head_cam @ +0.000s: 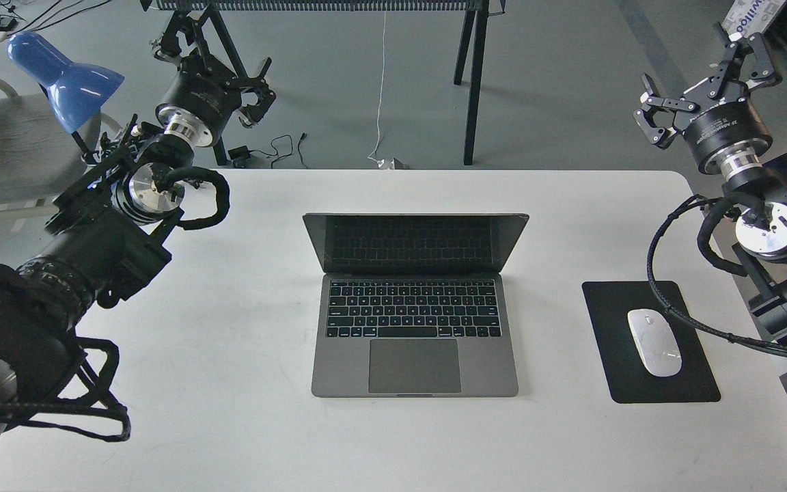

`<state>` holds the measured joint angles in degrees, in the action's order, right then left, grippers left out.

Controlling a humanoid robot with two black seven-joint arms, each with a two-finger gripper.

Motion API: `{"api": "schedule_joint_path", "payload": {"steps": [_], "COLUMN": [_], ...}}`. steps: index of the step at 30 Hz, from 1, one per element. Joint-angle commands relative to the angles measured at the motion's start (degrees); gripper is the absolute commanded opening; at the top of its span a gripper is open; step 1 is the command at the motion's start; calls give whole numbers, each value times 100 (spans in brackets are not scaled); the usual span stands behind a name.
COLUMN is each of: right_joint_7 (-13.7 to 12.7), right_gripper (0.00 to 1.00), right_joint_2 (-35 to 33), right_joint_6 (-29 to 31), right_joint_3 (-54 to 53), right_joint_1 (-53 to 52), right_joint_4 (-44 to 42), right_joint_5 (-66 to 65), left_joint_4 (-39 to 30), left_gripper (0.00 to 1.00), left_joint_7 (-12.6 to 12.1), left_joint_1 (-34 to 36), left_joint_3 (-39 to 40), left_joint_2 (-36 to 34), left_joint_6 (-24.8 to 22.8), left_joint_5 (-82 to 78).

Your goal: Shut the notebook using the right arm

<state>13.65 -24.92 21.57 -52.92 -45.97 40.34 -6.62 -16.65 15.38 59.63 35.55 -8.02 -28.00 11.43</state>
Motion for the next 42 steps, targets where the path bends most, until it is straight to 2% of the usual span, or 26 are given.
{"api": "schedule_joint_path", "payload": {"steps": [1,4,7,15,20,22,28,37,42], "right_joint_7": [-20,-160,-467,-687,-1153,-1250,-1277,-1277,-1268], "right_gripper": [100,100,100,100,100,100,100,100,100], "right_joint_2": [-110,-83,-66,-66,66,154,23,-671,-751], "right_joint_6": [-39,-179,-303,-425,-496,-505,-523,-523,-540], "right_joint_3": [877,1475,1942,2627,2971,2971,3120,3481,3490], "right_joint_1": [-420,-667,-817,-835,-844,-844,-782,-466,-194], "right_joint_4": [27,167,404,1415,1583,1583,2012,2795,3041], "right_joint_5": [-260,-269,-260,-278,-287,-278,-278,-296,-593], "left_joint_4": [-5,-5,-5,-5,-5,-5,-5,-5,-5], "left_gripper": [100,100,100,100,100,100,100,100,100], "left_joint_7": [0,0,0,-9,-9,-9,-9,-9,0], "left_joint_1": [-4,-12,-12,-4,-4,-4,-4,-4,-4], "left_joint_3": [-5,4,4,-5,-5,-5,-5,-5,-5], "left_joint_2": [2,2,2,2,-7,2,-7,-7,-7], "left_joint_6": [0,0,0,0,0,0,0,0,0], "left_joint_5": [0,0,0,-9,-9,-9,-9,-9,-9]}}
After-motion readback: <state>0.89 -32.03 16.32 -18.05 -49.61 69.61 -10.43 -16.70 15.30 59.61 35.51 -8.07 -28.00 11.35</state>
